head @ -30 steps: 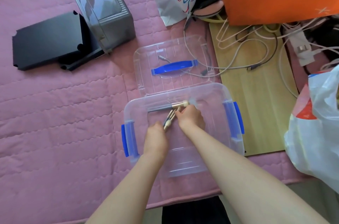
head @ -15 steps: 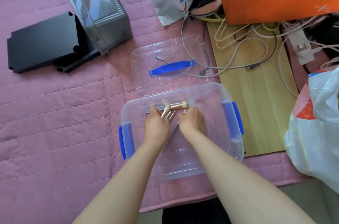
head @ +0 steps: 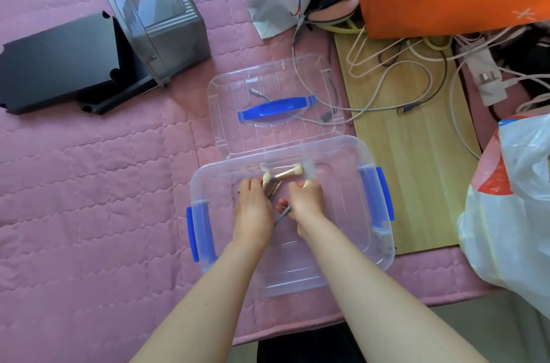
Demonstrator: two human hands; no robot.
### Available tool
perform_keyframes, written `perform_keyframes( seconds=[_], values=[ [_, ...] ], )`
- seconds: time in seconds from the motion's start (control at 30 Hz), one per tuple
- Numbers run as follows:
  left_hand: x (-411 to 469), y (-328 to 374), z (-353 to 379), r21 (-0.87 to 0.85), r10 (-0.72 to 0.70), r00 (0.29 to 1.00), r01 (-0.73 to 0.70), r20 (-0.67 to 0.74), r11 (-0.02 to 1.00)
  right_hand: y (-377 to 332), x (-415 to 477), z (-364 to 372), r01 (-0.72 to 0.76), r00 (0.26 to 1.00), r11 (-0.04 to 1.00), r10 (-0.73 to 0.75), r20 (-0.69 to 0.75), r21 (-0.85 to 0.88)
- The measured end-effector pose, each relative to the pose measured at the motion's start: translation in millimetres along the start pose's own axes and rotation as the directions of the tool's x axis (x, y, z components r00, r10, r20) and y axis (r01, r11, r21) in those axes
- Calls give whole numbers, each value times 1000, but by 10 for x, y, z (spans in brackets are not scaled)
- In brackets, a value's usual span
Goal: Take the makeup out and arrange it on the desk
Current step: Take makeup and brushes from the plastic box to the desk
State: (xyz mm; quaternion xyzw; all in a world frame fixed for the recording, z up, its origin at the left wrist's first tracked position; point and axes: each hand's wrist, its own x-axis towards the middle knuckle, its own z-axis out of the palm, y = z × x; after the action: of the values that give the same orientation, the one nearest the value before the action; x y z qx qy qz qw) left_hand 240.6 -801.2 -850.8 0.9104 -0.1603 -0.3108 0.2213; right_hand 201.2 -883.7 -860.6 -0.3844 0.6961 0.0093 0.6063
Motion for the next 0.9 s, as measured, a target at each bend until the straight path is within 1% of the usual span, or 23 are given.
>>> perform_keyframes(
  seconds=[0.1, 0.2, 0.27, 0.33, 0.5, 0.6, 0.73, 0.9],
  values=[
    [40, 12, -4, -28, -111, 994, 111, 24, 993, 72, 44, 61, -24, 1000, 994, 23, -15, -107],
    [75, -11, 5, -42, -224, 973, 226, 52, 973, 180, 164, 160, 25, 998, 968, -37, -42, -250],
    [80, -24, 6, -45, -244, 967, 247, 73, 968, 229, 235, 195, 65, 995, 927, -87, -43, -371],
    [83, -37, 10, -37, -248, 965, 252, 84, 967, 216, 218, 185, 85, 993, 899, -112, -37, -430],
    [78, -66, 38, -17, -240, 962, 244, 127, 970, 218, 208, 158, 107, 986, 881, -152, -62, -461],
    [87, -70, 38, 16, -249, 958, 250, 139, 968, 263, 284, 164, 81, 986, 899, -137, -100, -431],
    [107, -73, 20, 37, -242, 960, 239, 139, 970, 353, 442, 152, 63, 987, 920, -116, -115, -386],
    [87, -73, 21, 59, -216, 965, 209, 149, 976, 191, 339, 52, 79, 986, 938, -124, -114, -336]
  ],
)
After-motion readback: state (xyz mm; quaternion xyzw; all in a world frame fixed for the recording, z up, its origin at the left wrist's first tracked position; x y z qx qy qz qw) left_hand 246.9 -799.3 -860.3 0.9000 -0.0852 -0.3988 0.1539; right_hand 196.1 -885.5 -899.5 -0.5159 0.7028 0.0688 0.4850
